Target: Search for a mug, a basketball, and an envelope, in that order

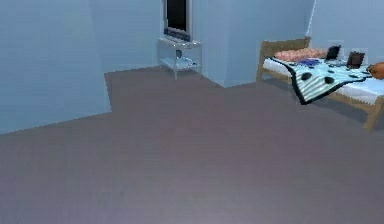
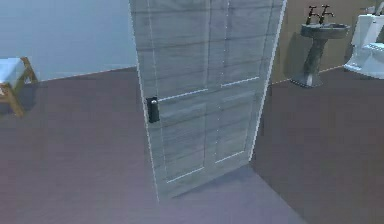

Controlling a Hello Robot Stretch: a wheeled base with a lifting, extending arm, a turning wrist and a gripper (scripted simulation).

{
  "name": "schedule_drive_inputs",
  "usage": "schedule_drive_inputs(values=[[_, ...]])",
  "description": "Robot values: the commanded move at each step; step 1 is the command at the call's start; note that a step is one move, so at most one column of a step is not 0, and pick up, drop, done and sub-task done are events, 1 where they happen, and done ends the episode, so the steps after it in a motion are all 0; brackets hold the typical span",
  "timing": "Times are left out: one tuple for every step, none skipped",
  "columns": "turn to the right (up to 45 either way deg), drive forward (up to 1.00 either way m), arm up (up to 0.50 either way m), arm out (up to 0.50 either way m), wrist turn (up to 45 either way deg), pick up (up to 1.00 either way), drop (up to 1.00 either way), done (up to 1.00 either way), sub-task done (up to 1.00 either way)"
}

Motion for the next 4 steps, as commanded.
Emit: schedule_drive_inputs(values=[[45.0, 0.00, 0.00, 0.00, 0.0, 0.00, 0.00, 0.00, 0.00], [6.0, 0.00, 0.00, 0.00, 0.0, 0.00, 0.00, 0.00, 0.00], [0.0, 1.00, 0.00, 0.00, 0.0, 0.00, 0.00, 0.00, 0.00], [0.0, 0.40, 0.00, 0.00, 0.0, 0.00, 0.00, 0.00, 0.00]])
